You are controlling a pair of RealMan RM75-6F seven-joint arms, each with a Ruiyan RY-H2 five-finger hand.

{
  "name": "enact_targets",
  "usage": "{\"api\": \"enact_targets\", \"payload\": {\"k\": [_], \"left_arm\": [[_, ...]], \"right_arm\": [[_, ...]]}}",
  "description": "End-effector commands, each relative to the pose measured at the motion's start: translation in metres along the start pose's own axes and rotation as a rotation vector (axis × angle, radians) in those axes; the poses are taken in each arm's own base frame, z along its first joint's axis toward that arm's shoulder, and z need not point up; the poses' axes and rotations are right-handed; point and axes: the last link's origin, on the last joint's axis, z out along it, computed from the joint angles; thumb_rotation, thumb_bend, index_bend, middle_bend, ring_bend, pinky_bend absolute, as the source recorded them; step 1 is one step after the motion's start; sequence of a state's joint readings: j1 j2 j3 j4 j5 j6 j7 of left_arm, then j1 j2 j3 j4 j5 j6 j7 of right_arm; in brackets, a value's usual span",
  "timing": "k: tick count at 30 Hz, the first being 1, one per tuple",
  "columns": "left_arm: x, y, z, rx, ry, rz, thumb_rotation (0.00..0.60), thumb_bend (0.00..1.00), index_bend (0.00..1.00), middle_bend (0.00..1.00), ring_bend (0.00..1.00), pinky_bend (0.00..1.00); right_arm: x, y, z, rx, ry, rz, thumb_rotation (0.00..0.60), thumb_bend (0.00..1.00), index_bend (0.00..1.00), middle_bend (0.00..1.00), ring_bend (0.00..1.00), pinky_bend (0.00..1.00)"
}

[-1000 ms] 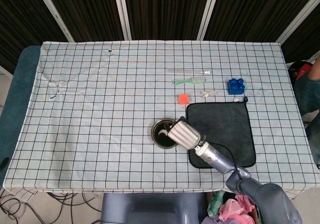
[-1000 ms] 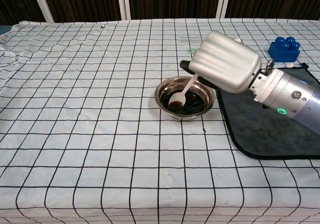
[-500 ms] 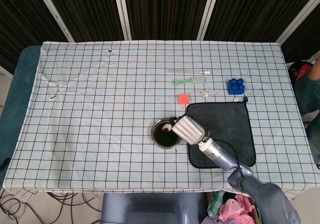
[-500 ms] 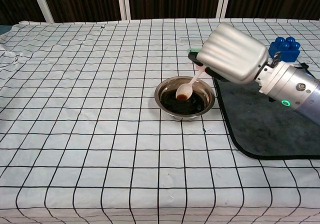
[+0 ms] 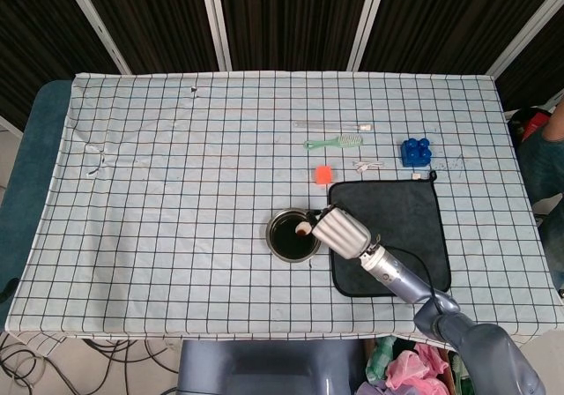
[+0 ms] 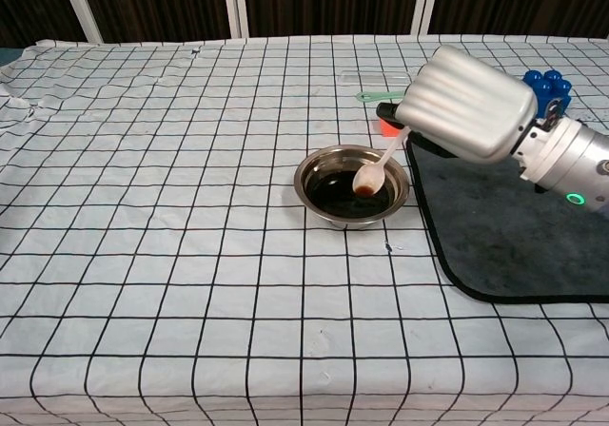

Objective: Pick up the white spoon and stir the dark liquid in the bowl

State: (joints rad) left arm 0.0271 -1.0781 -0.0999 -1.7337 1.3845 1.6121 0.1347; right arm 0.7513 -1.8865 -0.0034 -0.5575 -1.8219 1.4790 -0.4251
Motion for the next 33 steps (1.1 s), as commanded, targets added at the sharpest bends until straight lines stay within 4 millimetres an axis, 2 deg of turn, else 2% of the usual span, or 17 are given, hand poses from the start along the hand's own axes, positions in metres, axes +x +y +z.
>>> {"api": "enact_targets", "payload": {"k": [1, 19, 26, 33], "left_arm": [[0.000, 0.000, 0.000, 0.001, 0.001, 0.001, 0.600, 0.19, 0.08, 0.01, 0.00, 0.00], [0.000, 0.000, -0.001, 0.002, 0.005, 0.003, 0.600, 0.19, 0.08, 0.01, 0.00, 0.00], [0.000, 0.000, -0.001, -0.001, 0.002, 0.002, 0.600, 0.19, 0.08, 0.01, 0.00, 0.00], [0.003, -0.001, -0.001, -0.002, 0.009, -0.007, 0.600, 0.19, 0.08, 0.01, 0.00, 0.00]], "right_arm": [[0.001, 0.000, -0.005, 0.008, -0.001, -0.001, 0.600, 0.39, 0.68, 0.90, 1.00, 1.00], [0.018, -0.010, -0.024, 0.037, 0.014, 0.064, 0.600, 0.39, 0.69, 0.90, 1.00, 1.00], [0.030, -0.019, -0.021, 0.049, 0.042, 0.092, 0.600, 0.39, 0.69, 0.90, 1.00, 1.00], [0.035, -0.029, -0.010, 0.046, 0.041, 0.116, 0.600, 0.39, 0.69, 0.90, 1.00, 1.00]]}}
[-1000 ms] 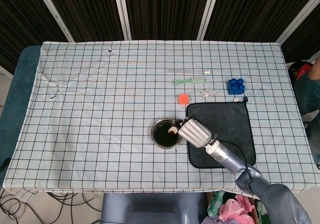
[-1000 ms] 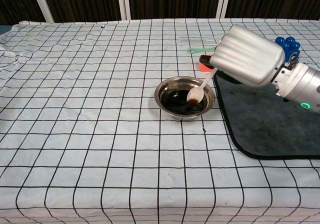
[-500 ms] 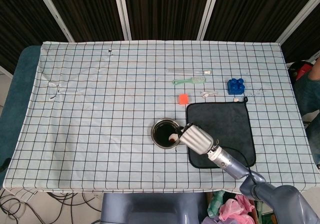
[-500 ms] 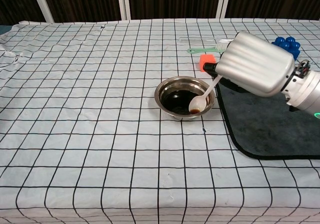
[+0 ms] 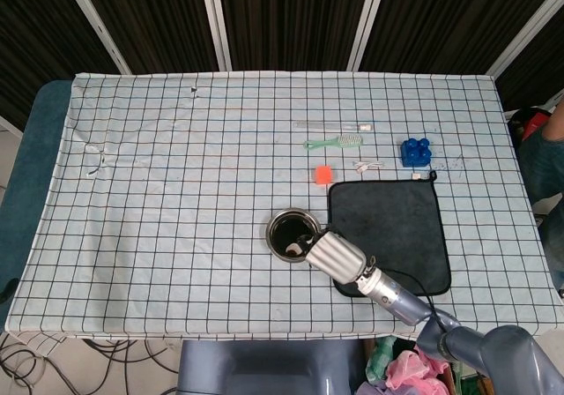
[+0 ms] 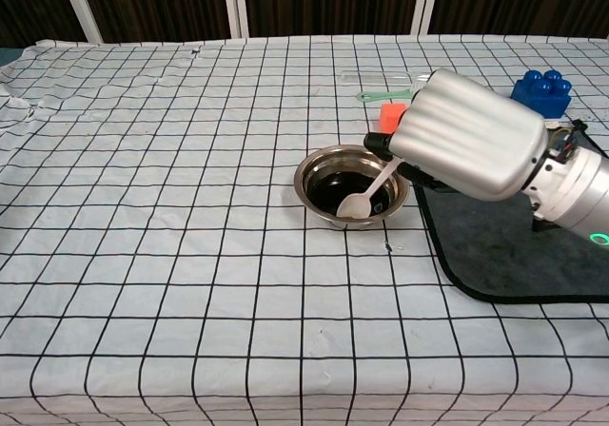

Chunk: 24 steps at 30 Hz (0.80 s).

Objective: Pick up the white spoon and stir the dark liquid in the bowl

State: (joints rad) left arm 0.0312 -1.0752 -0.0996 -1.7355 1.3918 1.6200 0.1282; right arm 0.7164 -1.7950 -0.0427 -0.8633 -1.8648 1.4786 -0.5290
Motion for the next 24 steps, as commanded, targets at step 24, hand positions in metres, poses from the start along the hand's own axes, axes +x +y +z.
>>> {"api": "enact_targets", "payload": {"k": [24], "left_arm": [[0.003, -0.003, 0.000, 0.006, 0.007, -0.007, 0.600, 0.19, 0.08, 0.01, 0.00, 0.00]], "right_arm": [[-0.018, -0.002, 0.032, -0.094, -0.031, 0.000, 0.600, 0.40, 0.70, 0.90, 1.00, 1.00]]}}
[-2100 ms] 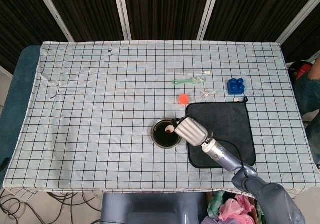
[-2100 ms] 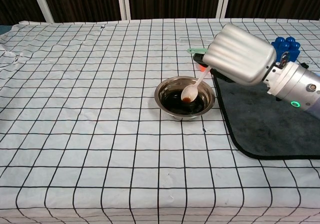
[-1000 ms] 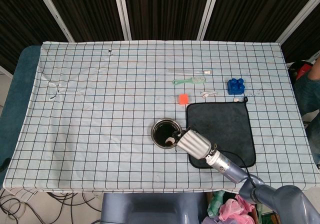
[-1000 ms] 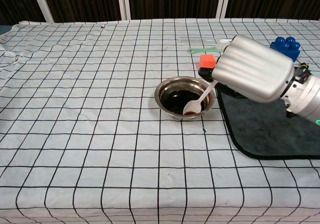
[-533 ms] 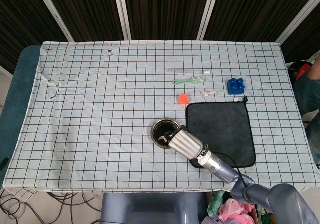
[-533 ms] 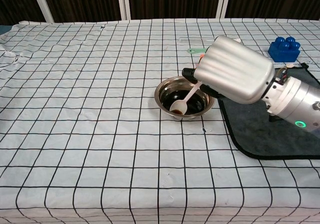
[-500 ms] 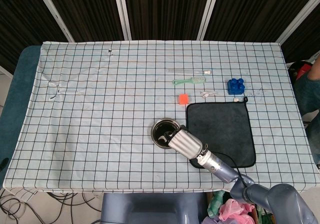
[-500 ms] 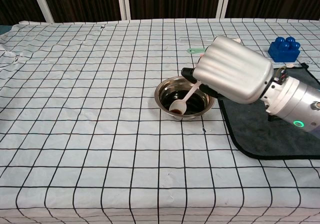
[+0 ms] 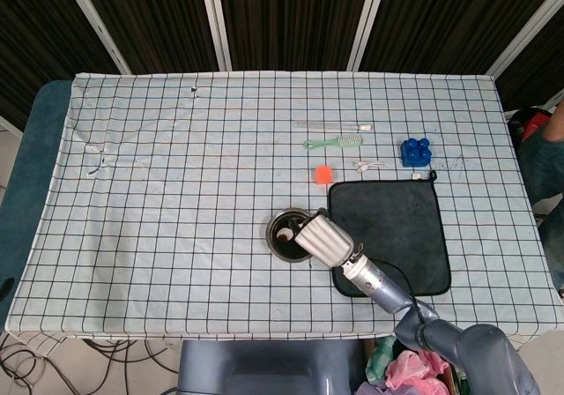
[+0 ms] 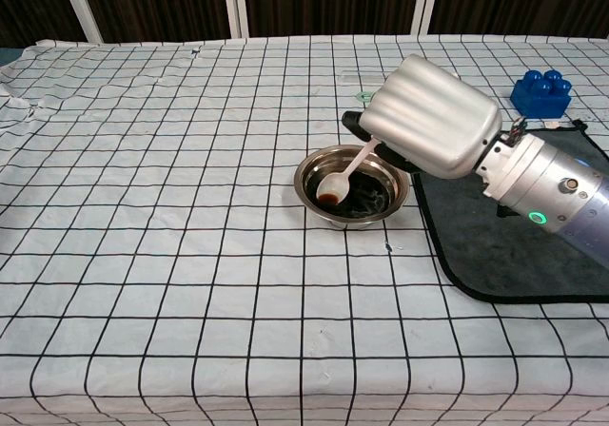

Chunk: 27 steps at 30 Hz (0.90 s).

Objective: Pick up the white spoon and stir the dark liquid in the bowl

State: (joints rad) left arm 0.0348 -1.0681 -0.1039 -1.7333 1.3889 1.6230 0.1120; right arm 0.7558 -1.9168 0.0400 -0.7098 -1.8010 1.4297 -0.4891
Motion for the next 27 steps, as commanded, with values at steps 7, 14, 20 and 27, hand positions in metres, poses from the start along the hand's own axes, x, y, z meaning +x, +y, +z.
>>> {"api": "enact_targets", "payload": {"k": [7, 14, 20, 27], "left_arm": [[-0.001, 0.000, 0.000, 0.002, 0.001, 0.003, 0.600, 0.19, 0.08, 0.01, 0.00, 0.00], [-0.001, 0.001, 0.000, 0.003, 0.001, 0.005, 0.600, 0.19, 0.08, 0.01, 0.00, 0.00], [-0.001, 0.001, 0.001, 0.004, -0.001, 0.006, 0.600, 0.19, 0.08, 0.01, 0.00, 0.00], [-0.002, 0.001, 0.001, 0.005, -0.002, 0.009, 0.600, 0.19, 0.08, 0.01, 0.00, 0.00]], "right_arm": [[-0.007, 0.003, 0.004, -0.020, -0.014, -0.006, 0.600, 0.40, 0.70, 0.90, 1.00, 1.00], [-0.013, 0.011, 0.001, -0.029, -0.029, -0.028, 0.600, 0.40, 0.70, 0.90, 1.00, 1.00], [-0.016, 0.018, -0.004, -0.034, -0.038, -0.041, 0.600, 0.40, 0.70, 0.90, 1.00, 1.00], [-0.018, 0.024, -0.015, -0.028, -0.050, -0.057, 0.600, 0.40, 0.70, 0.90, 1.00, 1.00]]}}
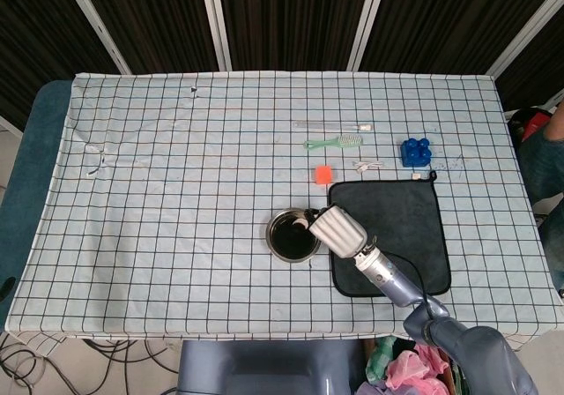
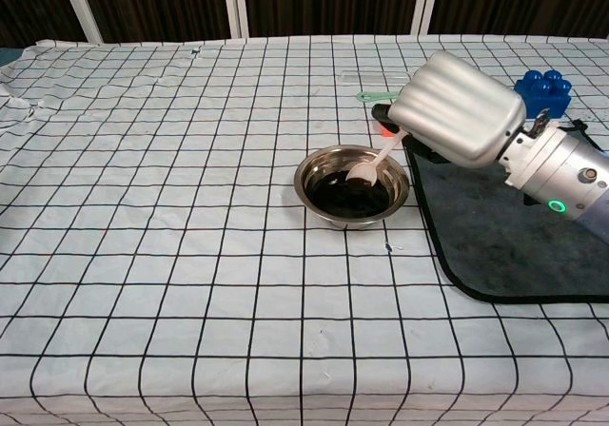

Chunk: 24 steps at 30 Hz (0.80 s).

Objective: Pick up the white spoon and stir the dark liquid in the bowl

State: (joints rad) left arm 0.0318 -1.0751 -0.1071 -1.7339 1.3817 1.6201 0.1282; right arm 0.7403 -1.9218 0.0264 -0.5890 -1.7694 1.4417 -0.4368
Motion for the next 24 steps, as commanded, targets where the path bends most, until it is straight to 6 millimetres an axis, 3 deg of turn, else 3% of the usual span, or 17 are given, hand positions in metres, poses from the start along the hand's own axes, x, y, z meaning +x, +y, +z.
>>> {"api": "enact_targets", "payload": {"k": [1, 24], "left_arm": [[-0.001, 0.001, 0.000, -0.002, -0.004, 0.002, 0.600, 0.19, 0.08, 0.01, 0.00, 0.00], [-0.003, 0.003, -0.001, -0.016, -0.024, 0.005, 0.600, 0.19, 0.08, 0.01, 0.00, 0.00]], "right_arm": [[-0.001, 0.003, -0.005, 0.001, -0.006, -0.005, 0.600, 0.40, 0.70, 0.90, 1.00, 1.00], [0.013, 0.005, -0.031, 0.034, 0.014, 0.020, 0.600, 0.40, 0.71, 0.91, 1.00, 1.00]]}}
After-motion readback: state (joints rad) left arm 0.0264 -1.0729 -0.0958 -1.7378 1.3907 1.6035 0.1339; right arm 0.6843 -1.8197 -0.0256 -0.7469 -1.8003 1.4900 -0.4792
